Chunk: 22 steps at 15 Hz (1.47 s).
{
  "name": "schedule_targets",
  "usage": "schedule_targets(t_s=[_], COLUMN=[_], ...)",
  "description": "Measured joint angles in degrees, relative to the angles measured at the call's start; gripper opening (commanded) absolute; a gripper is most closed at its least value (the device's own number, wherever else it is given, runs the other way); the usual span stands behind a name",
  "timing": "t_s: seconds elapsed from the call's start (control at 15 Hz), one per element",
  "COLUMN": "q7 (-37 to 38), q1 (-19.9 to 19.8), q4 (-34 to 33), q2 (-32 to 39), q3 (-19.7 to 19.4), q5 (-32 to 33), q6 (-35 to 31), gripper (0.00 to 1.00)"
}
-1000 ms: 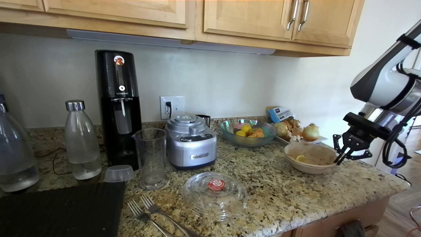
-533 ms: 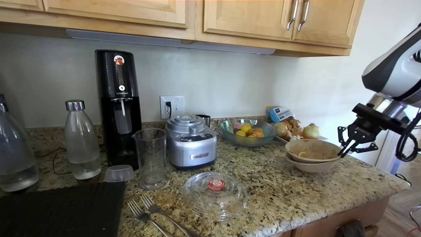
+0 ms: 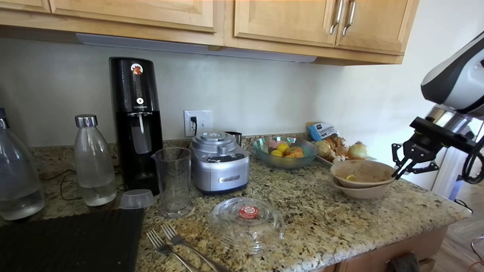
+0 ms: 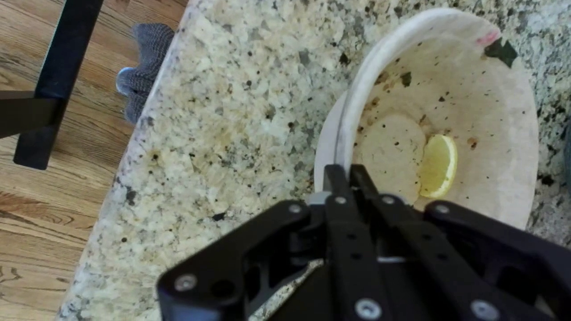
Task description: Unstack the bowls
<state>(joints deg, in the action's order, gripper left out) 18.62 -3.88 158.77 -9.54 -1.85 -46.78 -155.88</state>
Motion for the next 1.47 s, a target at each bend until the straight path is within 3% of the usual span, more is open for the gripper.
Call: schedule_targets(t_s=[0.6,0.67,0.8,1.47], q7=[-5.6,-5.94,-6.51,-6.55], q1=[0.02,0.02,0.02,0.11], q4=[0.03,0.02,0.02,-0.14], q2=[2.33,2.79,3.42,4.45], q3=[-0.09,-0.09,-0.09,-0.08], q5=[-1.12,-1.1,-0.85,5.76], q6=[-0.09,-0.09,-0.09,-0.1], gripper=[0.07,0.32,0.36,0.98])
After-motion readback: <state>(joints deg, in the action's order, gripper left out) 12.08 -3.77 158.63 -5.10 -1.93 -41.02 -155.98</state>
